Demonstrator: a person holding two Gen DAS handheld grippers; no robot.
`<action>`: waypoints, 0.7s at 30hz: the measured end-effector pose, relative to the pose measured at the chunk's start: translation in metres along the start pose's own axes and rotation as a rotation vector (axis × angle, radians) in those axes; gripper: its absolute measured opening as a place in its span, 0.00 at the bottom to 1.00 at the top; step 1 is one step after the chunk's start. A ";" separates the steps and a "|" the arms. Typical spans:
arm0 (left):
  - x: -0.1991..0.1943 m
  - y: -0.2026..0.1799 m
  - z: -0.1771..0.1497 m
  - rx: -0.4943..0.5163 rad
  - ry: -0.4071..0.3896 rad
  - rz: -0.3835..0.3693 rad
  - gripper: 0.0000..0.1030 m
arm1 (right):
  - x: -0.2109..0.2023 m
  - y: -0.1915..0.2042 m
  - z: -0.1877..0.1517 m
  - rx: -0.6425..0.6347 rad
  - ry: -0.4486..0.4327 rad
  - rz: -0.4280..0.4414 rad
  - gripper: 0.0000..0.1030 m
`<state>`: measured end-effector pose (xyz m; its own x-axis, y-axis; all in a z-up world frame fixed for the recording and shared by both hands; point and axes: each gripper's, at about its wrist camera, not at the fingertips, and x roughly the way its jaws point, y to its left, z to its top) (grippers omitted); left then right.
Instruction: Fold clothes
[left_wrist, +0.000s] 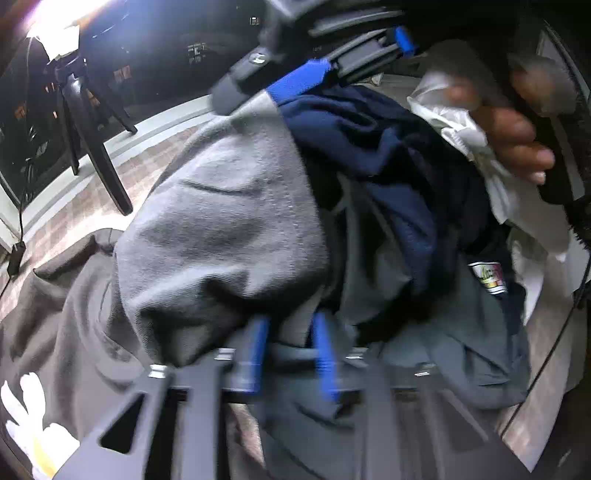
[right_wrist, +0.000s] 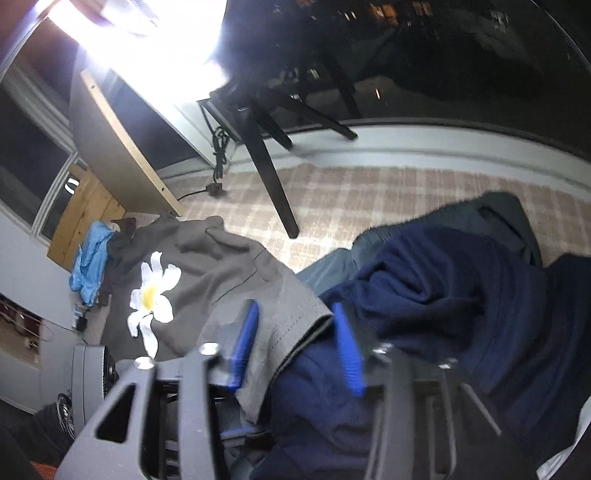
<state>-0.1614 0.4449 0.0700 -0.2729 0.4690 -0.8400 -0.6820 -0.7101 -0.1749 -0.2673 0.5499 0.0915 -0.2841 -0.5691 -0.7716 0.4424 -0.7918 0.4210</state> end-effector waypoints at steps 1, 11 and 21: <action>-0.004 0.002 0.000 -0.010 -0.005 -0.018 0.07 | -0.004 0.001 0.000 -0.001 -0.015 0.000 0.09; -0.063 0.025 0.005 -0.154 -0.129 -0.278 0.02 | -0.048 0.008 0.019 0.017 -0.133 0.032 0.04; -0.060 0.034 0.000 -0.158 -0.113 -0.246 0.02 | -0.007 -0.005 0.007 0.132 0.050 -0.005 0.40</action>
